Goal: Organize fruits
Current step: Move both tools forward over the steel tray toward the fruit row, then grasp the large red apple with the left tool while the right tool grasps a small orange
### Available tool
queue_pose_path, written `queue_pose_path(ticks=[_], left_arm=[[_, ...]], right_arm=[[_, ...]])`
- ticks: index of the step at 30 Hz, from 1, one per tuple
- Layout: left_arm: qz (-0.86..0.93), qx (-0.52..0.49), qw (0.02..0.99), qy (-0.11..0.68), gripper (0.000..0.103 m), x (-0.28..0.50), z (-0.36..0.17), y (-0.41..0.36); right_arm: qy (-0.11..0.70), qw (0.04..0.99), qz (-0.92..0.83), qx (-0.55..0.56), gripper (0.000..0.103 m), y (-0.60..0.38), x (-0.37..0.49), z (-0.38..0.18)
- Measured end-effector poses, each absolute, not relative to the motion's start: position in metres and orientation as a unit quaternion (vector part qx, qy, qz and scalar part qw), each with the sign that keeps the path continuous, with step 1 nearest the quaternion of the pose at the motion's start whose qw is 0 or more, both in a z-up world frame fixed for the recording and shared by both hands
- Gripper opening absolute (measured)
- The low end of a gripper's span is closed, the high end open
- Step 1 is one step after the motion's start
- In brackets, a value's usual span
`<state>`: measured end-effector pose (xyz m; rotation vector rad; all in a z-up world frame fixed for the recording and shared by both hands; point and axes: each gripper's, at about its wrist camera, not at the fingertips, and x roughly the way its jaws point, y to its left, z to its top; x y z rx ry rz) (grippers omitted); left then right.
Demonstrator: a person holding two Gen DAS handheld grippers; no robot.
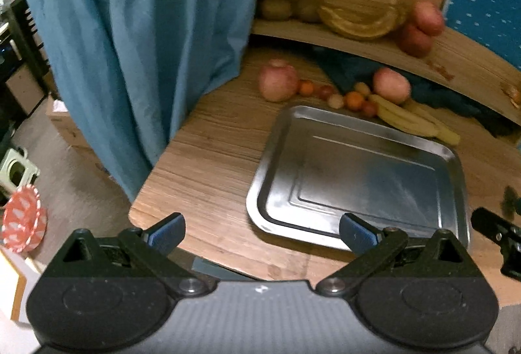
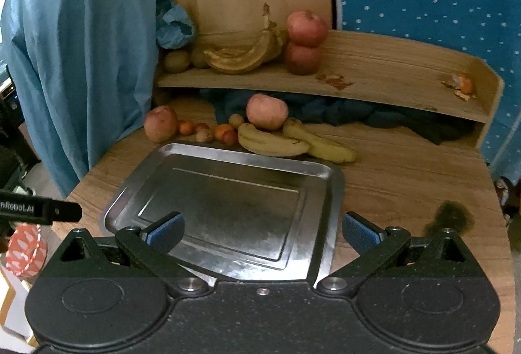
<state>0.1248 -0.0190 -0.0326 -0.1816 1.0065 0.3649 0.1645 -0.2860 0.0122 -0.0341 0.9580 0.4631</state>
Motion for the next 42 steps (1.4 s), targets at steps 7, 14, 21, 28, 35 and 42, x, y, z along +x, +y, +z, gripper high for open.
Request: queue_pose_path(ticks=[7,14,21,28,35,42], left_arm=[[0.178,-0.073,0.847,0.496,0.103,0.154,-0.037,-0.008],[0.149,-0.065,0.846,0.507,0.103,0.200,-0.045,0.009],[0.110,-0.050,0.847,0.518,0.103,0.243,-0.055,0.025],[0.087,-0.040,0.847,0.523,0.103,0.274,-0.065,0.050],[0.050,-0.039,0.848,0.526,0.103,0.297,-0.077,0.069],[0.023,-0.034,0.850,0.525,0.103,0.312,-0.083,0.074]], right_arm=[[0.471,0.851,0.233,-0.017,0.102,-0.271,0.181,0.000],[0.477,0.851,0.217,-0.030,0.102,-0.250,0.209,-0.008],[0.491,0.849,0.193,-0.035,0.102,-0.226,0.235,-0.017],[0.466,0.856,0.215,-0.054,0.102,-0.191,0.247,-0.013],[0.472,0.854,0.203,-0.083,0.102,-0.159,0.247,-0.017],[0.474,0.852,0.196,-0.101,0.102,-0.146,0.250,-0.021]])
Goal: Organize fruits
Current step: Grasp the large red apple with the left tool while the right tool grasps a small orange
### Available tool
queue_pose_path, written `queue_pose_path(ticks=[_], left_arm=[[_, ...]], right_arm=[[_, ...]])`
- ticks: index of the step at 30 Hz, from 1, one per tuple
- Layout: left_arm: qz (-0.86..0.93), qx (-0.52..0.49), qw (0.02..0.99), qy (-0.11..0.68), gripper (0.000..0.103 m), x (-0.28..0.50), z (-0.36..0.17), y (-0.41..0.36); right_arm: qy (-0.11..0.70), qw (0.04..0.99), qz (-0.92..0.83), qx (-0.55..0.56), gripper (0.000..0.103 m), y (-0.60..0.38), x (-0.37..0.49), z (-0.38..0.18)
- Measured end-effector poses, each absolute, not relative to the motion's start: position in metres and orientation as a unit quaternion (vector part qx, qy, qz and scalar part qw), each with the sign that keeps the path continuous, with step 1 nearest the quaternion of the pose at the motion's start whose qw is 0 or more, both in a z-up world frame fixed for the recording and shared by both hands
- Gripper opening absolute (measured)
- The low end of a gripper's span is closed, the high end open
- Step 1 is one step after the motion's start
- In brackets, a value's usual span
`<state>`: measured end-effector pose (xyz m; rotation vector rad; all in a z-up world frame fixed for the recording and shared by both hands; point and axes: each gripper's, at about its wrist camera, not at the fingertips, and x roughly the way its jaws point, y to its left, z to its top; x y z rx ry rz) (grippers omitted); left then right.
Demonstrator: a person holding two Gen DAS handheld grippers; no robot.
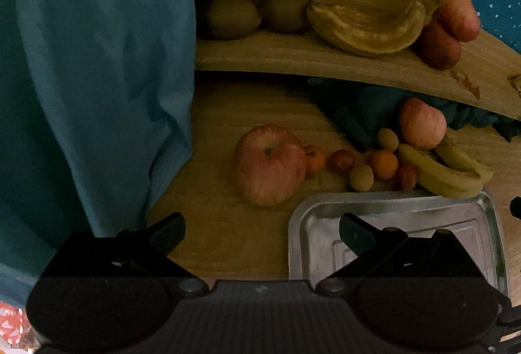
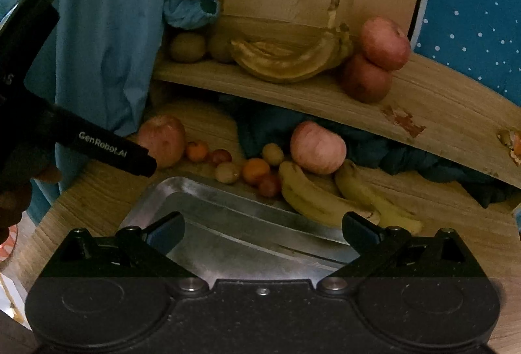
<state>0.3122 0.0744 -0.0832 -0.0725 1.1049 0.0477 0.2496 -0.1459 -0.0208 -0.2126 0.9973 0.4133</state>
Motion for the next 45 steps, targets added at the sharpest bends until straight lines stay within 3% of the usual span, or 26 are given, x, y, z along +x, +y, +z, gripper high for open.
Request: queue_pose_path(ticks=[18,30,40,45], left_arm=[[0.013,-0.030,0.846,0.533,0.103,0.347,-0.092,0.080],[0.006,-0.040,0.839,0.543,0.098,0.366,-0.100,0.085],[-0.010,-0.067,0.838,0.541,0.076,0.366,-0.099,0.093],[-0.018,-0.075,0.835,0.545,0.069,0.368,-0.098,0.098]], right_arm=[[0.474,0.839,0.233,-0.129,0.101,-0.119,0.279,-0.045],[0.449,0.821,0.301,-0.181,0.079,-0.084,0.307,-0.071],[0.431,0.791,0.366,-0.233,0.052,-0.053,0.325,-0.088],[0.438,0.776,0.385,-0.241,0.048,-0.045,0.334,-0.096]])
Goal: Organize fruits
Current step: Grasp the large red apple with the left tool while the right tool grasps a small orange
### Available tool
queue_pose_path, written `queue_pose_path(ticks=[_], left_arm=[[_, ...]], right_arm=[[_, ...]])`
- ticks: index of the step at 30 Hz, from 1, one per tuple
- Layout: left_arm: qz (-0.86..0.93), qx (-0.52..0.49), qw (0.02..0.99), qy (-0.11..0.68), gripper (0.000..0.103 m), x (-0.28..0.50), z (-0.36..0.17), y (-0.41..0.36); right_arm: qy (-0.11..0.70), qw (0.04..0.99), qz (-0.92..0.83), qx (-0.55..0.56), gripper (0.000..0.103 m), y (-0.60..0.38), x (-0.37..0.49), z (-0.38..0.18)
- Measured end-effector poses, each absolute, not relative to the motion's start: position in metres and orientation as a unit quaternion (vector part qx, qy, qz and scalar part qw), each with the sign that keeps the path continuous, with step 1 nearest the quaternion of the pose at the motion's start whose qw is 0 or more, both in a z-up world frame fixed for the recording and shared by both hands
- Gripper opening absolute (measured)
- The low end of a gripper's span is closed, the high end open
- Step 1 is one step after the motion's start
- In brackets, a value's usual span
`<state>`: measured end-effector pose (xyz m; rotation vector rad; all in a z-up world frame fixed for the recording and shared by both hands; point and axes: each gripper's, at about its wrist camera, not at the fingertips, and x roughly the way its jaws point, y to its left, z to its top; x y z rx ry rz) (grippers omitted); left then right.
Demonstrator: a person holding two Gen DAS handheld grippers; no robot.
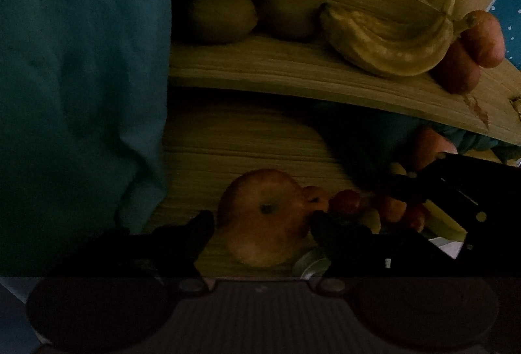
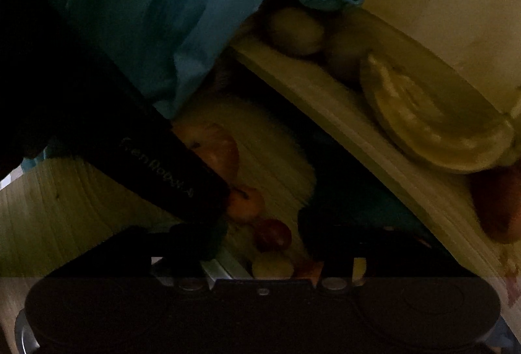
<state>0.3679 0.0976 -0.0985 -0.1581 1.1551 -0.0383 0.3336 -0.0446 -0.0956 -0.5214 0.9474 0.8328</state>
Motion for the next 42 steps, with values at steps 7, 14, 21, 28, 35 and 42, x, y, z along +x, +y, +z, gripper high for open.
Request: queue_pose_path(ticks=[7,14,21,28,35,42], left_arm=[[-0.019,-0.079,0.830,0.552,0.069,0.371,-0.100,0.100],[-0.017,-0.082,0.828,0.554,0.069,0.372,-0.099,0.097],[-0.017,-0.078,0.827,0.556,0.068,0.374,-0.099,0.094],[-0.014,-0.080,0.827,0.556,0.068,0.374,-0.100,0.095],[-0.009,-0.086,0.825,0.558,0.068,0.375,-0.100,0.095],[0.001,-0.092,0.823,0.560,0.068,0.364,-0.099,0.096]], right_arm=[[0.441,0.763,0.402,-0.249,0.045,-0.037,0.340,-0.104],[0.437,0.756,0.416,-0.253,0.042,-0.040,0.345,-0.106],[0.428,0.732,0.441,-0.292,0.043,-0.039,0.347,-0.107],[0.431,0.706,0.472,-0.305,0.035,-0.041,0.354,-0.105],[0.432,0.696,0.483,-0.309,0.030,-0.046,0.356,-0.102],[0.415,0.741,0.444,-0.286,0.030,-0.067,0.341,-0.083]])
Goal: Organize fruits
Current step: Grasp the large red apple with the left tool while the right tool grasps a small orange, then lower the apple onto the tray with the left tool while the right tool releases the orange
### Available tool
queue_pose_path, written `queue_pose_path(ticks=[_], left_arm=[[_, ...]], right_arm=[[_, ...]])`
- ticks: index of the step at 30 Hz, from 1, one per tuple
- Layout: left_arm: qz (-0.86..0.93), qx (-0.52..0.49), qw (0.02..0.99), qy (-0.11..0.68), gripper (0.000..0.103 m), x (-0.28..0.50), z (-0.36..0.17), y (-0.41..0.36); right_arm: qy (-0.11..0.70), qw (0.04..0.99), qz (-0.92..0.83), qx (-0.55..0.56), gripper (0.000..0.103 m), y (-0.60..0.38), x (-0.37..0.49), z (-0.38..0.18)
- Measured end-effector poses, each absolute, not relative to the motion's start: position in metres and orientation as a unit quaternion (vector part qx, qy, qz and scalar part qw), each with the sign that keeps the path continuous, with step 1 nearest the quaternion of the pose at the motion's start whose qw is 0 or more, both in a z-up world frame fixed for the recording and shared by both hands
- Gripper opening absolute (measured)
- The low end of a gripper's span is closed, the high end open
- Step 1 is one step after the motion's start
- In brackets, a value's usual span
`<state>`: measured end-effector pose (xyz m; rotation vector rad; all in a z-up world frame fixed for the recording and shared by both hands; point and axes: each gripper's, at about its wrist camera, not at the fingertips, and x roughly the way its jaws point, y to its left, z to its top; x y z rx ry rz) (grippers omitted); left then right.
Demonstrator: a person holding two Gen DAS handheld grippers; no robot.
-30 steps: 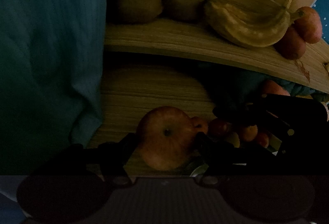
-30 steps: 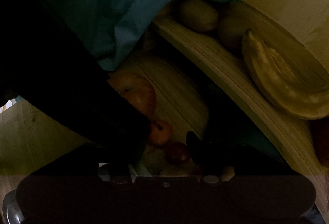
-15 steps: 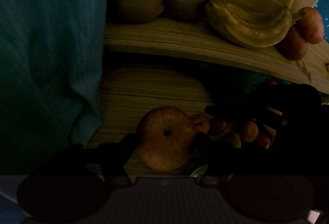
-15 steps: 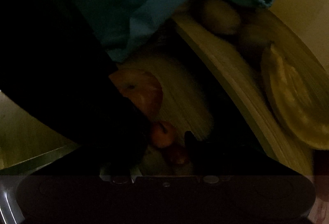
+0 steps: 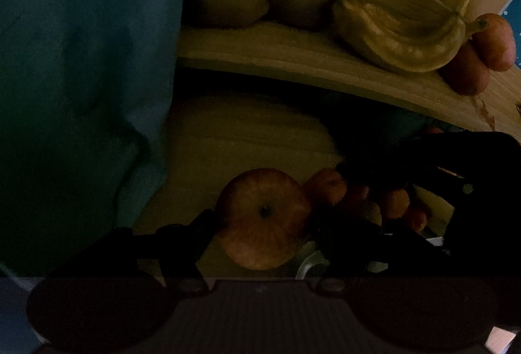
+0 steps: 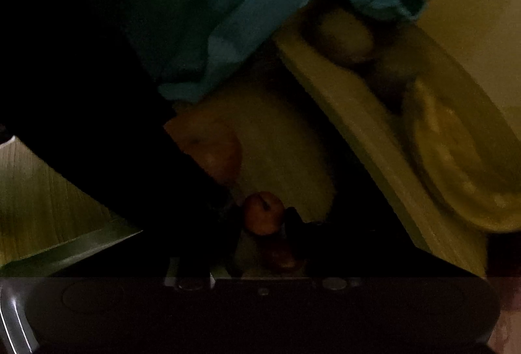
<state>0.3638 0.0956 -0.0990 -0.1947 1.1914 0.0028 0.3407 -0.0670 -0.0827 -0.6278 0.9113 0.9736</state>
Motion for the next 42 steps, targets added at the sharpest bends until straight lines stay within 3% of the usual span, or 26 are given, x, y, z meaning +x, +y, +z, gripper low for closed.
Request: queue_pose_path(ticks=[13,42], left_arm=[[-0.022,-0.061,0.843,0.533,0.068,0.334,-0.076,0.069],[-0.074,-0.025,0.810,0.581,0.068,0.301,-0.096,0.024]], right_arm=[[0.416,0.795,0.374,-0.234,0.030,-0.106,0.275,-0.036],[0.494,0.794,0.300,-0.192,0.031,-0.148,0.229,-0.065]])
